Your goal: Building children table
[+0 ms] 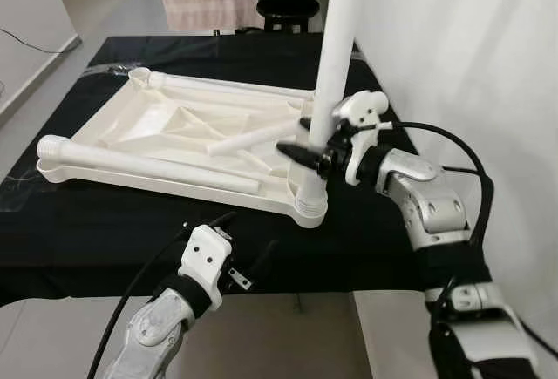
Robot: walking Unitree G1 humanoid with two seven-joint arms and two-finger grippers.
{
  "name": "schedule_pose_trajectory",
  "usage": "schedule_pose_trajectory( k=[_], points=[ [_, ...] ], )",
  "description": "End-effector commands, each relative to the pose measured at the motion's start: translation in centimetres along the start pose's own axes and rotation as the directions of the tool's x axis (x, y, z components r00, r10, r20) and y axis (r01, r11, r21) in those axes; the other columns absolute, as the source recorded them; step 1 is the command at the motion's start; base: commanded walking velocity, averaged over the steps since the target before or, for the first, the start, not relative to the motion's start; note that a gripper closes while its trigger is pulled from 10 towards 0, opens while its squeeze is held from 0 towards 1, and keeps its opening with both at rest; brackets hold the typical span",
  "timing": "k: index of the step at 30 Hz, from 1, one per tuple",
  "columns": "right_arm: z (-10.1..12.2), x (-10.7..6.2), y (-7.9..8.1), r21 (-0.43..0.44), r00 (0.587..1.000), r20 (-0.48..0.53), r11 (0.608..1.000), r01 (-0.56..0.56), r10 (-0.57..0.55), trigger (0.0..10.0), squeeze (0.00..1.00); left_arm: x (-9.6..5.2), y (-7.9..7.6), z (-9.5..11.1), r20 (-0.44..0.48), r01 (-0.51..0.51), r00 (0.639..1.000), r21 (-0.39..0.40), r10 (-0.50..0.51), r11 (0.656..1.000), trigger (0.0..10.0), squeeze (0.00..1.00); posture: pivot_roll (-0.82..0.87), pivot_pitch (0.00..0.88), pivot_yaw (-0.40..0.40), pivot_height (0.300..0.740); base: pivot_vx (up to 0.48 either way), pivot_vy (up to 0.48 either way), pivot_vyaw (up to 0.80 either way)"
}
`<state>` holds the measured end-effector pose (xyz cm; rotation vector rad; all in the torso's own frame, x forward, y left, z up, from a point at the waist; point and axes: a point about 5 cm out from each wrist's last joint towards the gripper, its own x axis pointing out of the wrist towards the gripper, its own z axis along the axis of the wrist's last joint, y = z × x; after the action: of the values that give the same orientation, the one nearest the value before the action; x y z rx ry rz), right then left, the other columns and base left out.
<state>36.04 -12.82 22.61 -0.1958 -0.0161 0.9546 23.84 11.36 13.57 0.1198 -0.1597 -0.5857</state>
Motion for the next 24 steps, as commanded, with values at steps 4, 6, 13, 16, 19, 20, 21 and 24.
schedule_pose_trajectory(
  k=[4, 6, 13, 16, 19, 20, 21, 24],
  points=[
    [-0.1, 0.2, -0.4, -0.023, 0.997, -0.026, 0.997, -0.076, 0.076, 10.0, 0.0, 0.1, -0.2, -0.3, 0.0, -0.004, 1.0, 0.005, 0.004, 1.0, 10.0, 0.0, 0.04, 0.066, -0.059, 0.74, 0.0, 0.0, 0.0],
    [-0.1, 0.3, -0.8, -0.005, 0.996, -0.041, 0.996, -0.086, 0.085, 10.0, 0.0, 0.2, -0.3, -0.3, 0.002, -0.004, 1.0, 0.004, 0.004, 1.0, 10.0, 0.0, 0.04, 0.063, -0.06, 0.74, 0.0, 0.0, 0.0],
    [-0.8, 0.4, -1.5, 0.044, 0.99, -0.064, 0.991, -0.127, 0.129, 0.0, 0.0, 0.5, -0.4, -0.3, 0.01, -0.006, 1.0, 0.007, 0.006, 1.0, 10.0, 0.0, 0.03, 0.065, -0.063, 0.74, 0.0, 0.0, 0.0],
    [-1.4, 0.1, -1.5, 0.055, 0.987, -0.066, 0.988, -0.141, 0.144, 0.0, 0.0, 0.6, -0.4, -0.3, 0.014, -0.009, 1.0, 0.006, 0.009, 1.0, 10.0, 0.0, 0.03, 0.063, -0.061, 0.74, 0.0, 0.0, 0.0],
    [-1.7, -0.3, -1.7, 0.075, 0.992, -0.056, 0.991, -0.106, 0.111, 0.0, 0.0, 0.6, -0.4, -0.3, 0.015, -0.01, 1.0, 0.004, 0.01, 1.0, 10.0, 0.0, 0.03, 0.063, -0.061, 0.74, 0.0, 0.0, 0.0],
    [-1.7, -0.3, -1.7, 0.075, 0.992, -0.056, 0.991, -0.106, 0.111, 0.0, 0.0, 0.6, -0.4, -0.3, 0.015, -0.01, 1.0, 0.004, 0.01, 1.0, 10.0, 0.0, 0.03, 0.063, -0.061, 0.74, 0.0, 0.0, 0.0],
    [-2.0, -0.5, -1.7, 0.093, 0.996, -0.052, 0.994, -0.065, 0.07, 0.0, 0.0, 0.6, -0.4, -0.3, 0.016, -0.011, 1.0, 0.004, 0.011, 1.0, 10.0, 0.0, 0.02, 0.072, -0.061, 0.74, 0.0, 0.0, 0.0],
    [-2.7, -0.6, -1.5, 0.12, 0.998, -0.065, 0.992, 0.024, -0.017, 0.0, 0.0, 0.6, -0.3, -0.2, 0.017, -0.013, 1.0, 0.003, 0.013, 1.0, 10.0, 0.0, 0.02, 0.075, -0.062, 0.74, 0.0, 0.0, 0.0]
  ],
)
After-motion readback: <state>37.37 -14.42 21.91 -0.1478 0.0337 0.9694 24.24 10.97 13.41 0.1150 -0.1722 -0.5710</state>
